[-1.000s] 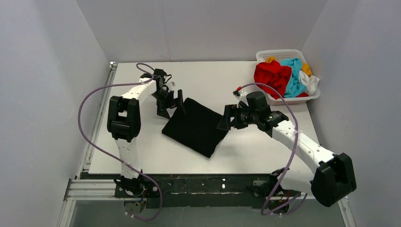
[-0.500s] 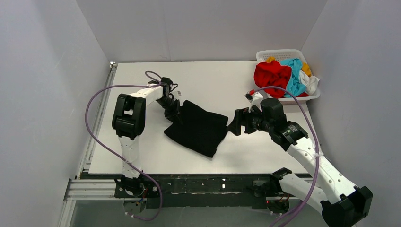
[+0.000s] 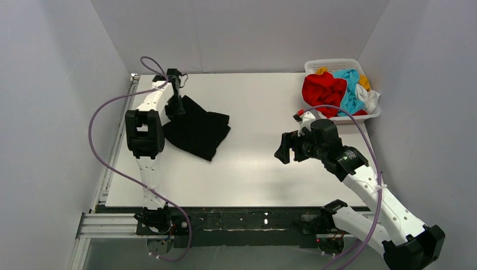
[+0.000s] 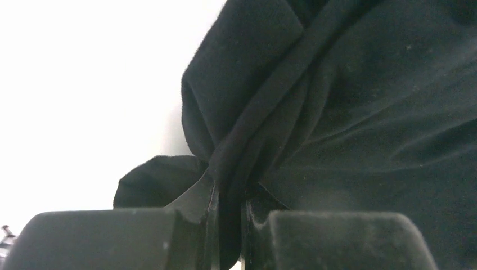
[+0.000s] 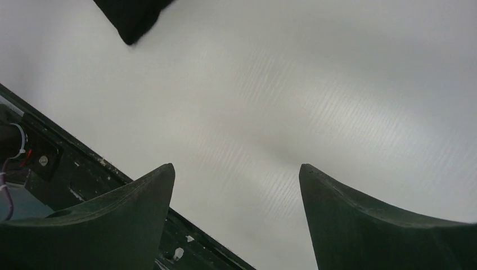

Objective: Fold and stack the t-shirts
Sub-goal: Put the neatly folded tshirt into the corner of the board with the left arm

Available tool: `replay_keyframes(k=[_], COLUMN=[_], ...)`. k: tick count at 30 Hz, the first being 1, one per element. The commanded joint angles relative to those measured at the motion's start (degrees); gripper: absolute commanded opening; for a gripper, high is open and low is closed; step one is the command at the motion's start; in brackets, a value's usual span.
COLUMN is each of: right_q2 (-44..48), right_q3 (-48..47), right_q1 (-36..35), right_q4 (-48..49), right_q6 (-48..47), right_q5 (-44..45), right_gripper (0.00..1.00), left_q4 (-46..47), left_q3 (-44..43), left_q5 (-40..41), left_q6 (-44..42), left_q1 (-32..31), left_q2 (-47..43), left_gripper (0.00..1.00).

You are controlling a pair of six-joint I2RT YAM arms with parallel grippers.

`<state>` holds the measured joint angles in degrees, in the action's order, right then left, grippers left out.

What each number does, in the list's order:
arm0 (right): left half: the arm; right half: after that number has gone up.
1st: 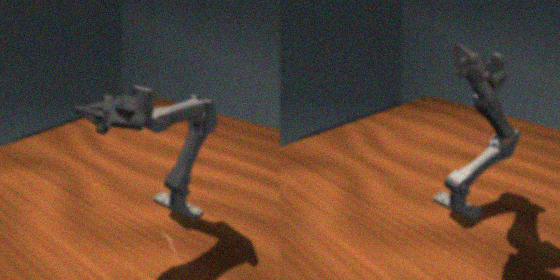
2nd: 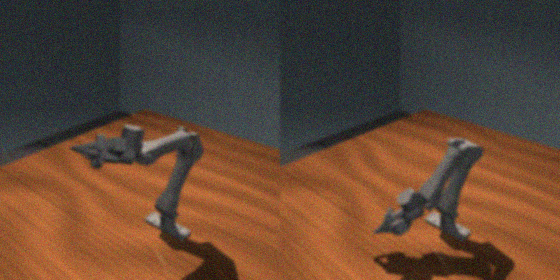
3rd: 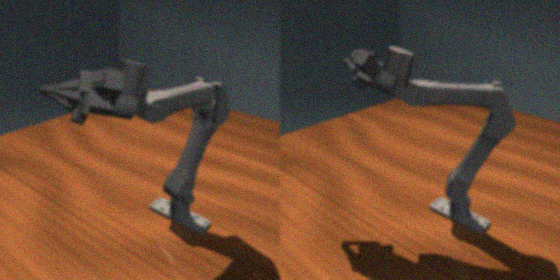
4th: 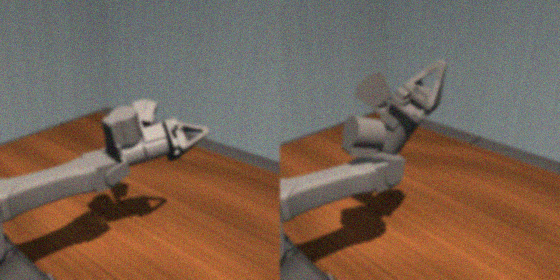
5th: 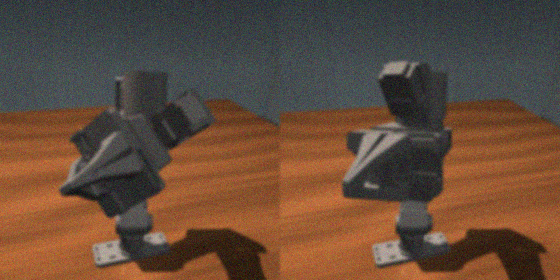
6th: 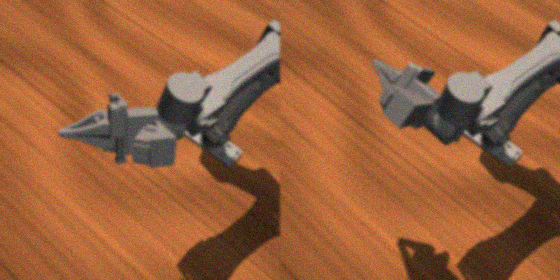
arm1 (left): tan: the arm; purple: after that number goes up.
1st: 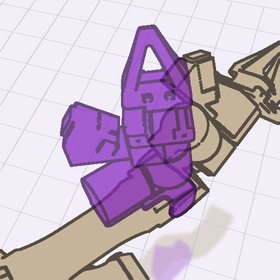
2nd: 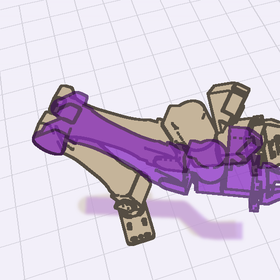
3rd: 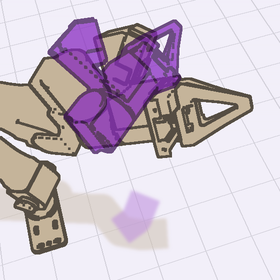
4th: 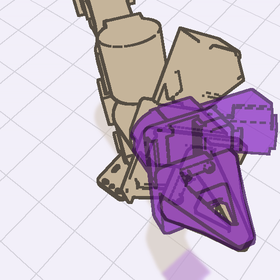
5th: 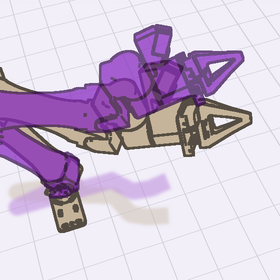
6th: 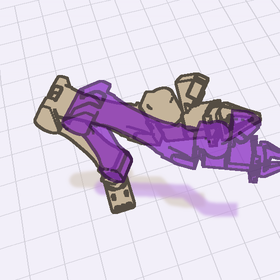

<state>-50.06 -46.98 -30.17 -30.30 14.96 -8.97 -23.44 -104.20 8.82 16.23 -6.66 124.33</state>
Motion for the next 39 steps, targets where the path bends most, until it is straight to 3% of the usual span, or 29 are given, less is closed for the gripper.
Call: replay_keyframes(k=[1, 4, 9, 12, 16, 22, 30, 32, 33, 36, 39], right_q2=[1.5, 1.4, 0.5, 0.1, -0.1, -0.2, 1.4, 1.6, 1.7, 2.4, 4.3], right_q3=[-1.0, -1.3, -2.6, -3.7, -3.6, -3.5, -4.2, -4.5, -4.5, -5.1, -5.2], right_q1=[0.0, 0.1, 0.1, 0.1, 0.1, 0.1, 0.1, 0.1, 0.1, 0.1, 0.1], right_q4=[-1.9, -3.2, -4.8, -5.7, -6.9, -9.4, -10.1, -10.5, -10.6, -10.7, -10.1], right_q6=[-1.1, -0.8, -0.9, -1.0, -0.9, -0.1, 0.9, 1.0, 1.1, 2.3, 4.1], right_q5=[2.2, 3.3, 4.9, 4.9, 2.5, 1.9, 3.7, 4.2, 4.6, 7.0, 11.3], right_gripper=[0.89, 0.89, 0.89, 0.89, 0.89, 0.88, 0.88, 0.88, 0.89, 0.9, 0.92], left_q4=[-10.9, -15.0, -19.1, -18.2, -14.9, -12.4, -8.6, -8.0, -8.2, -9.7, -11.5], left_q3=[-11.4, -21.5, -32.4, -34.4, -37.3, -40.8, -38.2, -36.5, -36.6, -36.7, -29.8], left_q5=[9.7, 10.3, 10.4, 10.3, 4.4, 4.0, 11.1, 12.3, 12.2, 10.9, 6.9], left_q6=[-5.3, -4.0, 6.9, 9.7, 10.5, 13.6, 10.5, 10.1, 9.8, 11.0, 15.3], left_q1=[6.3, 11.1, 17.0, 19.0, 21.0, 22.2, 22.3, 22.4, 22.4, 22.3, 22.3], left_q2=[5.8, 11.7, 19.2, 20.8, 23.1, 25.7, 20.3, 17.8, 17.0, 12.8, 5.3], left_gripper=[0.0, 0.0, 0.0, 0.0, 0.0, 0.0, 0.41, 0.85, 0.97, 0.98, 0.98])
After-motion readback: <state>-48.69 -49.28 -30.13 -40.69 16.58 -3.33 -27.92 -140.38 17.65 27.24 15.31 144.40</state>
